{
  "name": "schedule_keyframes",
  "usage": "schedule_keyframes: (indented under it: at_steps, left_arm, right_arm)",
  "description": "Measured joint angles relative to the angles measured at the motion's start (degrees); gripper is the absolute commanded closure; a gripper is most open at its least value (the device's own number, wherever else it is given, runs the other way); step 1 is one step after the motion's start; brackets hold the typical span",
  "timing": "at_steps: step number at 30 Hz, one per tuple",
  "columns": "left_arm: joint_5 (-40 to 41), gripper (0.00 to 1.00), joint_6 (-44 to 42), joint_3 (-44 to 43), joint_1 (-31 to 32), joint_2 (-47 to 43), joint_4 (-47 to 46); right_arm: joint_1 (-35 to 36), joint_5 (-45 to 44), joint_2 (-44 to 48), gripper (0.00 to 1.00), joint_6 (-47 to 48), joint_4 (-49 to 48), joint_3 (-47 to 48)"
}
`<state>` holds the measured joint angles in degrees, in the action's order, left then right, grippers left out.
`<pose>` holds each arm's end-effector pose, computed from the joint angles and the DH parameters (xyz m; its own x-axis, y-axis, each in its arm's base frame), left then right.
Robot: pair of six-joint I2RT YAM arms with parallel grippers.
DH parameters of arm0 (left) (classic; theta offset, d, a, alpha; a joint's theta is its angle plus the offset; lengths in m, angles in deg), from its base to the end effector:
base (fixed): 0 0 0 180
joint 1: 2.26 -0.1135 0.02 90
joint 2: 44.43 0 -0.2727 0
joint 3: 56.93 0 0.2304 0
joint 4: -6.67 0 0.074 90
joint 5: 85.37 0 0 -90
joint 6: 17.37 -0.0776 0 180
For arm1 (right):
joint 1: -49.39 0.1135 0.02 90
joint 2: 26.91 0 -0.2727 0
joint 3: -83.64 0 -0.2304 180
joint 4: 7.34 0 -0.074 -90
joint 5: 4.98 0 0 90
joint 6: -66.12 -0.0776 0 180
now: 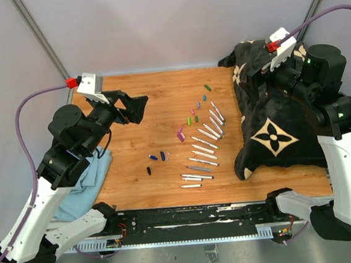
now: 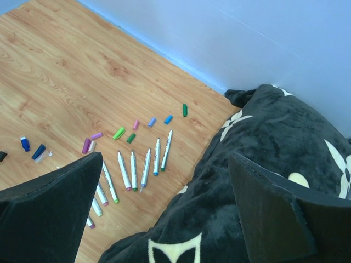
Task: Open the pen caps
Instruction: Reset both arms
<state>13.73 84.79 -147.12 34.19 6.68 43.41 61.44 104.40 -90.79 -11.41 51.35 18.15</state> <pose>0.1506 -0.0960 0.4772 -0.0647 -0.2108 -0.9754 0.4561 0.8631 -0.2168 0.1822 0.0652 0.5158 -0.0220 -0.2130 -0.9768 -0.5356 0.8275 -0.1684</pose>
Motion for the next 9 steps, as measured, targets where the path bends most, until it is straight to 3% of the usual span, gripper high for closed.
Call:
schedule_keyframes:
  at_steps: [9]
  left_arm:
    - [-0.7,0.01,-0.15,0.15,0.0,0.76,-0.07]
  right_arm:
    - [0.0,-0.87,1.03,0.02,1.09,0.04,-0.7]
